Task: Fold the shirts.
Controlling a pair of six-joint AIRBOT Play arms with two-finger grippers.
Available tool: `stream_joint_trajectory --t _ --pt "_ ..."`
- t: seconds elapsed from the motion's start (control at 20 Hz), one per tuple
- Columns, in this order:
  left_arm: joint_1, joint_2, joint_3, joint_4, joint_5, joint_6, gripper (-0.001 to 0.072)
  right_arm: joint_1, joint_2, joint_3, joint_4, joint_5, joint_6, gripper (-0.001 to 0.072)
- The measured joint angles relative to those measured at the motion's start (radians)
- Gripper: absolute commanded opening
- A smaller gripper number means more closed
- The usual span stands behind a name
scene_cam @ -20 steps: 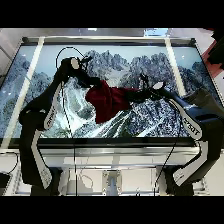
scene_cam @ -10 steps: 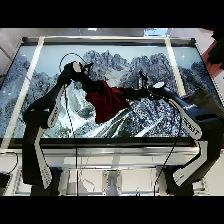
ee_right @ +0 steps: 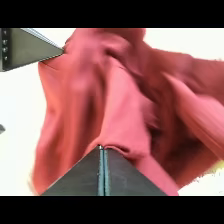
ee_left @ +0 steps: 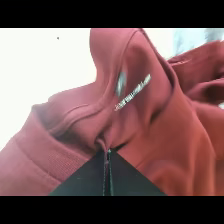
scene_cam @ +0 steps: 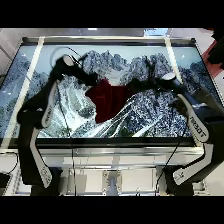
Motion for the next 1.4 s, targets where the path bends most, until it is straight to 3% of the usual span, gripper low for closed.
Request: stream_joint_trajectory --t 0.5,0.85,0.95,1.1,1.25,1.4 --pt "0.021 0.627 0.009 -0.114 0.057 0.171 0.0006 -0.045 0.421 0.429 -0.196 0.123 0.15 0.0026" --pt "-0.179 0.861 0.005 -0.113 0.111 0.261 0.0006 -0.048 0.56 0.669 -0.335 -0.045 0.211 0.0025" --pt "-0.213 0.875 -0.012 -0.008 0.124 0.236 0.0006 -0.048 0.553 0.676 -0.343 -0.102 0.216 0.0025" --pt "-0.235 0.884 -0.082 0.261 0.086 0.112 0.0006 -0.039 0.503 0.647 -0.31 -0.219 0.22 0.0025" --pt "-0.243 0.882 -0.225 0.517 -0.033 -0.004 0.0007 0.011 0.375 0.614 -0.262 -0.269 0.22 0.0025" --pt "-0.246 0.877 -0.457 0.645 -0.107 -0.07 0.0007 0.109 0.182 0.6 -0.246 -0.268 0.219 0.0026"
